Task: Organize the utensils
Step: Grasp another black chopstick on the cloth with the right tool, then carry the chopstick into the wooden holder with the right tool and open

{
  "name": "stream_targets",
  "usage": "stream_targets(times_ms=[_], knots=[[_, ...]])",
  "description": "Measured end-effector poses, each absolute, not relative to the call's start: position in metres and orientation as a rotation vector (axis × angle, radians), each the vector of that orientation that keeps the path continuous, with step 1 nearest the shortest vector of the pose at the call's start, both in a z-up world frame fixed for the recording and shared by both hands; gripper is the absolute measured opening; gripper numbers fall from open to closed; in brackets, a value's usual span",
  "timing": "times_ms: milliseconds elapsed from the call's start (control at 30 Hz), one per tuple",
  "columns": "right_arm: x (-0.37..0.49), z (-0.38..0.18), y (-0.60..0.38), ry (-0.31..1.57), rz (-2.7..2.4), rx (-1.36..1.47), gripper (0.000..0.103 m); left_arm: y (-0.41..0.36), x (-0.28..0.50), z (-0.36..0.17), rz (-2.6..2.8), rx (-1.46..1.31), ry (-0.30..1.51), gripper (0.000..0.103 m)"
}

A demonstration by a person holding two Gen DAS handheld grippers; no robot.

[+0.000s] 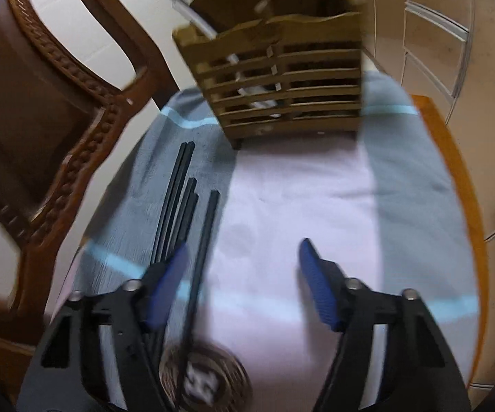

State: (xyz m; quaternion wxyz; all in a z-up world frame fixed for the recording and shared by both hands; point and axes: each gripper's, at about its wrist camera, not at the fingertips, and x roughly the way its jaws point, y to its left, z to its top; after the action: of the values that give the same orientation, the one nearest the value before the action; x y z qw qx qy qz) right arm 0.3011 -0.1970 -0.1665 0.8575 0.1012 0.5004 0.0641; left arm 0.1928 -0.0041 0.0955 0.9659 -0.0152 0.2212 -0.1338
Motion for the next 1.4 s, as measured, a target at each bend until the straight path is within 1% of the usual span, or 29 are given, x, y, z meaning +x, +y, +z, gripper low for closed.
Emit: stream_targets(times_ms=[67,100,167,200,300,333,367,400,500,600,867,1067,1200,1400], knots=[[0.319,-0.173,-0.179,1.086,0.128,0.158,0.055,0.006,0.187,0.097,-0.286,-0.051,0.435,0.006],[0.329,-0.179,-0.169,1.113,0.119,0.123,0.055,0.01,0.186,0.098,-0.291,-0.059,0.428,0.006],[0.343,-0.19,-0.158,1.156,0.097,0.076,0.047,0.015,0.193,0.096,-0.296,-0.068,0.415,0.006],[0.348,-0.192,-0.154,1.154,0.082,0.048,0.047,0.019,0.194,0.097,-0.293,-0.075,0.411,0.006],[0.36,-0.195,-0.147,1.165,0.058,0.0,0.04,0.031,0.197,0.095,-0.301,-0.11,0.41,0.006],[0.364,-0.195,-0.145,1.174,0.047,-0.017,0.03,0.028,0.205,0.088,-0.302,-0.115,0.412,0.006],[0.367,-0.195,-0.143,1.177,0.041,-0.031,0.015,0.029,0.208,0.086,-0.304,-0.12,0.411,0.006],[0.369,-0.194,-0.14,1.185,0.051,-0.038,0.009,0.029,0.21,0.085,-0.303,-0.123,0.411,0.006],[0.366,-0.189,-0.142,1.183,0.059,-0.023,0.007,0.03,0.215,0.083,-0.298,-0.139,0.414,0.006],[0.349,-0.16,-0.155,1.113,0.091,0.022,0.007,0.033,0.215,0.084,-0.306,-0.154,0.408,0.006],[0.24,-0.019,-0.204,0.785,0.205,0.091,0.007,0.029,0.214,0.084,-0.326,-0.178,0.412,0.006],[0.197,0.043,-0.233,0.606,0.248,0.18,0.007,0.02,0.204,0.091,-0.319,-0.171,0.382,0.006],[0.175,0.059,-0.24,0.524,0.257,0.177,0.007,0.011,0.194,0.098,-0.318,-0.157,0.347,0.006],[0.164,0.071,-0.246,0.465,0.241,0.164,0.007,-0.004,0.181,0.105,-0.323,-0.129,0.31,0.006]])
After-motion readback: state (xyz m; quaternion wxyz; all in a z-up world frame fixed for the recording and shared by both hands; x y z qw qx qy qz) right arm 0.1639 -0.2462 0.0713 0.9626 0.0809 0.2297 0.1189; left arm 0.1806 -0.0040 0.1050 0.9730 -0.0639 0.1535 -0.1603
